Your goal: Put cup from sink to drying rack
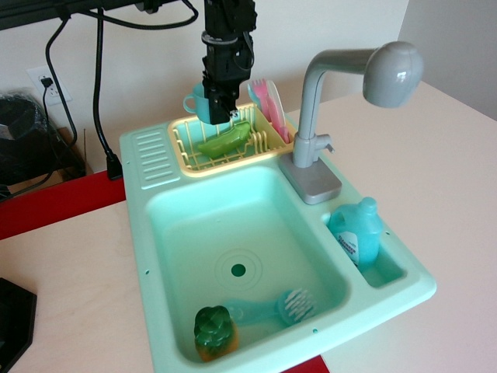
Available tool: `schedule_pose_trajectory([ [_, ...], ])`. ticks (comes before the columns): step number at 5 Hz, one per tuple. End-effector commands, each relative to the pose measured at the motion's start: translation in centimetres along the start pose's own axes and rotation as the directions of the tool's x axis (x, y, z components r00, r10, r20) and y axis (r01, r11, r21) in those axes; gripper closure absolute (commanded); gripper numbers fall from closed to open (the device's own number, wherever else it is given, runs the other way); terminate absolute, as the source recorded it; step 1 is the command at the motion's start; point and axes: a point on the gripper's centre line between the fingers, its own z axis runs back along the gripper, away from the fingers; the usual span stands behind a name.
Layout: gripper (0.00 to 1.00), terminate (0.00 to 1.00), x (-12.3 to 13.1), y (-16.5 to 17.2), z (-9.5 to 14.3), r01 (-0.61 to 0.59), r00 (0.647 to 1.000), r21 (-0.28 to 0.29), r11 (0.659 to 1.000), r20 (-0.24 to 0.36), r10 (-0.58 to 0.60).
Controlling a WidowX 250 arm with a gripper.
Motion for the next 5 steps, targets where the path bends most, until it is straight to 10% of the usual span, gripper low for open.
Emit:
schedule_pose_trajectory([
  [1, 1.0, 0.0, 0.3, 0.4, -0.3, 0.014, 1.0, 0.009, 1.0, 0.008, -0.014],
  [4, 1.0, 0.0, 0.3, -0.8, -3.3, 0.028, 0.999, -0.013, 1.0, -0.037, -0.029],
  [5, 0.0, 1.0, 0.0, -1.1, -3.2, 0.018, 0.999, -0.032, 0.999, -0.046, -0.019],
])
